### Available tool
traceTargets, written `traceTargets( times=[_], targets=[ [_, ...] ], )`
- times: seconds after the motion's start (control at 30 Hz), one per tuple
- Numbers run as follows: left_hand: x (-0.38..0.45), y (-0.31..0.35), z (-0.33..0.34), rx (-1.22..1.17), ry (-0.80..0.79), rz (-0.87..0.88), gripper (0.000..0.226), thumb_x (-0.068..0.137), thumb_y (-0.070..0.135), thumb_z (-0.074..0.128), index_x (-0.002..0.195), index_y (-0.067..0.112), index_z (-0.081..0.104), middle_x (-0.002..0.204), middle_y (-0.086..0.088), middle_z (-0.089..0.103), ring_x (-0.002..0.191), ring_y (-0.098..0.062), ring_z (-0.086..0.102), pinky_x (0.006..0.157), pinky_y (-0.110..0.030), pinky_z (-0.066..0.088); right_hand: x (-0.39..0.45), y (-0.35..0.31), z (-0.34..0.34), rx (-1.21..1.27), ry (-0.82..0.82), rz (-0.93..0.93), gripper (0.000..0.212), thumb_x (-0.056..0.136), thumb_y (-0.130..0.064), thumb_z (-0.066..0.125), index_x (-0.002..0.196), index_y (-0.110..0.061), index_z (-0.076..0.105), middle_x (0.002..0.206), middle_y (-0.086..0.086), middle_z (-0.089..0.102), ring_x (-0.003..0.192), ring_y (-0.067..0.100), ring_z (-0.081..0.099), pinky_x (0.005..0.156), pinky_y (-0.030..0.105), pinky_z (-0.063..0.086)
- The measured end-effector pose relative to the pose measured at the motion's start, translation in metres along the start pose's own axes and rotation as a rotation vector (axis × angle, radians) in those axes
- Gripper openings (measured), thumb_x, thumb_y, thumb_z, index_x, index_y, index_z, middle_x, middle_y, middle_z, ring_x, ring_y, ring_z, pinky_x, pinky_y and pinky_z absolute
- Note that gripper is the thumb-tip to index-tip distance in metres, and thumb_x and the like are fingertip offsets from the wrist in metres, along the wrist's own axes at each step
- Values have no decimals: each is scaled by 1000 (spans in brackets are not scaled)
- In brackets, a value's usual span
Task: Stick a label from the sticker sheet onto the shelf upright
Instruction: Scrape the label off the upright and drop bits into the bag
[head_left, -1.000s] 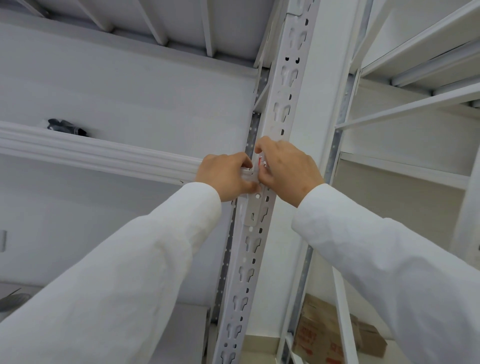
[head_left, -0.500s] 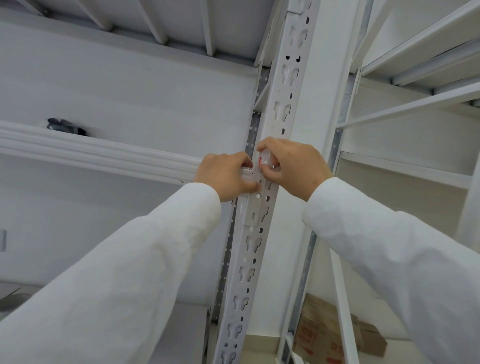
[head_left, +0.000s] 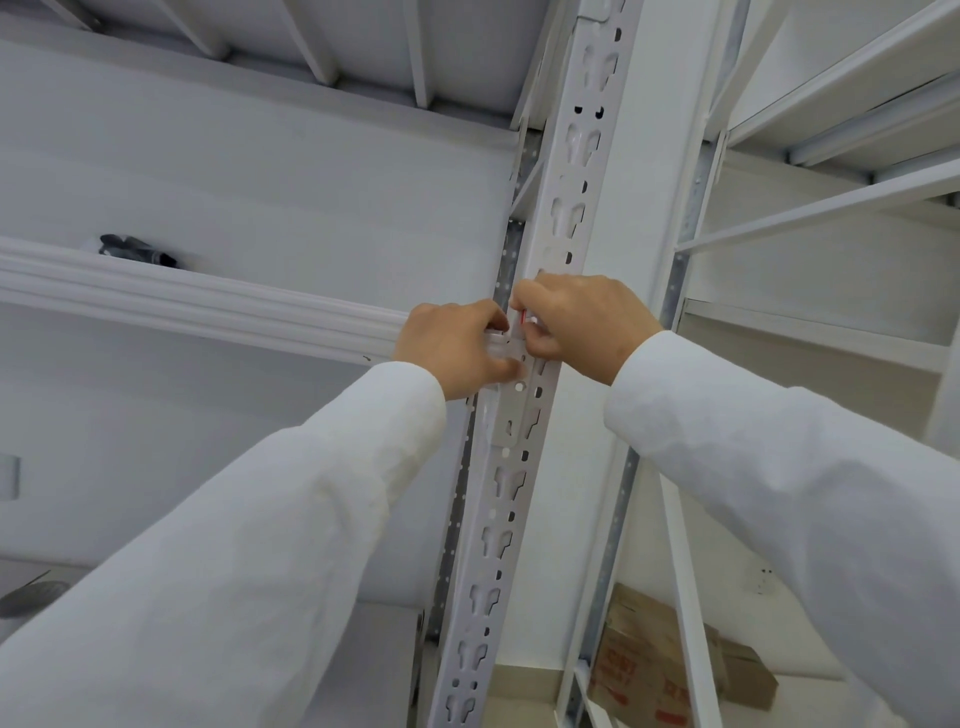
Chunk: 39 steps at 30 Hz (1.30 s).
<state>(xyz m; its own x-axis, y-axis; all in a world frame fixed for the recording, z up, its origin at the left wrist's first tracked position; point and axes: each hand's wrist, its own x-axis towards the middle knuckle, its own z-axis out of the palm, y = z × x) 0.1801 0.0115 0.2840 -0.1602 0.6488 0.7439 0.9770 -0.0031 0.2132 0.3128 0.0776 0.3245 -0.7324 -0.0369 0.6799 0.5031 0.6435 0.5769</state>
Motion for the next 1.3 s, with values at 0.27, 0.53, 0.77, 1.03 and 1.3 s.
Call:
traceTargets(
  times=[0.27, 0.53, 0.77, 1.03, 1.3],
  targets=[
    [-1, 1, -1, 1, -5, 2, 46, 79, 50, 60, 116, 23, 55, 108, 0, 67, 100, -23, 58, 86, -29, 34, 0, 0, 6, -62, 51, -35, 17, 65, 5, 70, 74, -3, 59, 55, 11, 57, 35, 23, 33, 39, 22, 28],
    [-2, -1, 1, -26, 4, -3, 47, 78, 50, 61, 116, 24, 55, 109, -2, 66, 103, -23, 56, 89, -28, 33, -3, 16, -9, 169, -156, -29, 24, 88, -21, 55, 110, -13, 60, 89, -3, 61, 68, 18, 51, 65, 32, 45],
    [-2, 0, 1, -12, 4, -3, 47, 78, 51, 61, 115, 23, 55, 106, -3, 66, 100, -23, 57, 88, -28, 34, -1, 16, -4, 136, -82, -48, 18, 85, -18, 57, 99, -10, 66, 75, 1, 58, 62, 30, 57, 54, 32, 42],
    [-3, 0, 1, -3, 18, 12, 48, 79, 51, 61, 117, 23, 55, 108, -2, 65, 101, -22, 56, 91, -29, 34, -15, 2, 6, 82, 157, 0, 22, 80, -22, 47, 75, -11, 64, 71, 5, 60, 59, 25, 56, 41, 28, 44],
    [-2, -1, 1, 0, 15, 13, 47, 79, 51, 60, 117, 23, 55, 107, -3, 66, 100, -23, 56, 91, -30, 33, -9, -8, 7, -30, 161, 76, 28, 77, -24, 38, 64, -11, 59, 61, 4, 56, 53, 23, 53, 38, 20, 27]
  ],
)
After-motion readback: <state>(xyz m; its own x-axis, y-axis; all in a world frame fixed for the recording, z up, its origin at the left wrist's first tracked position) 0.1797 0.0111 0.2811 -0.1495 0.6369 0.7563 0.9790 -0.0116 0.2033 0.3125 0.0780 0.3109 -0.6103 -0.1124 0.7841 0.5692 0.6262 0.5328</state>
